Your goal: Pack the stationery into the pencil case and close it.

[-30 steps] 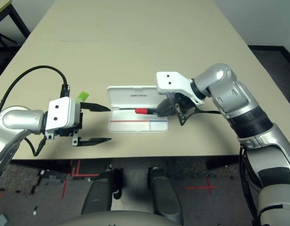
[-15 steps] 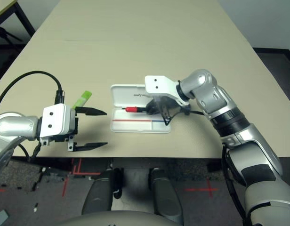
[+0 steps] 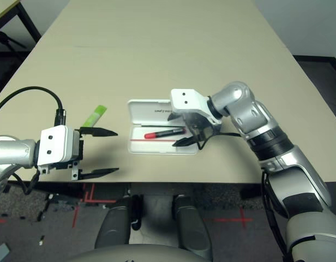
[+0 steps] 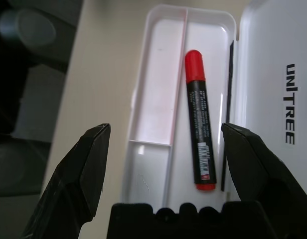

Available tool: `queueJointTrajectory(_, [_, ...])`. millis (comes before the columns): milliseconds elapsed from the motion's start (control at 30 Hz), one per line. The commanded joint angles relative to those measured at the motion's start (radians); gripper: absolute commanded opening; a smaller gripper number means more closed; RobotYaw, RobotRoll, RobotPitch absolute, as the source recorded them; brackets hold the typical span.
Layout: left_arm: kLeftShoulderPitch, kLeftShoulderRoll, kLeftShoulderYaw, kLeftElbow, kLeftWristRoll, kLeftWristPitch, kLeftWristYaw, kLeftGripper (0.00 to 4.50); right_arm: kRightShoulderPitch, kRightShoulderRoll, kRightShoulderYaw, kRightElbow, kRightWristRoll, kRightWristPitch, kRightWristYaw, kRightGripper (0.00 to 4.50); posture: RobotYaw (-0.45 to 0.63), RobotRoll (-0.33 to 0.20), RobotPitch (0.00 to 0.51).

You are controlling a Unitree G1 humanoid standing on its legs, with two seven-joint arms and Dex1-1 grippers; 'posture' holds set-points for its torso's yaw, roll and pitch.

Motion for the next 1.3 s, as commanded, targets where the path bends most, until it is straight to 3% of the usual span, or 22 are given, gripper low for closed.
queueJointTrajectory(33, [0.018,0.011,0.032,0.006,-0.022,0.001,-0.007,4.5,0.041,-0.068,-0.072,-0.089,0.105,0.125,0.037,4.47,0.08,0.0,0.157])
queueJointTrajectory(333, [0.007,0.018,0.07,0.109,-0.025,0.005,-0.014,4.5,0.202,-0.232,-0.267,-0.163,0.267,0.264,0.002,4.47,0.05,0.0,0.164])
queueJointTrajectory(367, [-0.01,0.013,0.062,0.126,-0.023,0.014,-0.006,4.5,0.221,-0.242,-0.284,-0.171,0.277,0.271,-0.009,4.47,0.04,0.0,0.165])
queueJointTrajectory(467, [-0.202,-0.061,-0.063,0.255,0.039,0.083,0.051,4.5,0.264,-0.25,-0.317,-0.199,0.303,0.284,-0.044,4.47,0.03,0.0,0.169])
queueJointTrajectory(667, [-0.326,-0.107,-0.125,0.395,0.151,0.245,0.201,4.5,0.307,-0.243,-0.324,-0.24,0.335,0.287,-0.101,4.47,0.01,0.0,0.176])
queueJointTrajectory(1033, [-0.404,-0.119,-0.127,0.417,0.166,0.653,0.363,4.5,0.346,-0.247,-0.307,-0.254,0.342,0.251,-0.133,4.47,0.0,0.0,0.184])
queueJointTrajectory(1300, [-0.47,-0.155,-0.177,0.483,0.185,0.728,0.415,4.5,0.333,-0.231,-0.282,-0.291,0.351,0.27,-0.16,4.47,0.0,0.0,0.184])
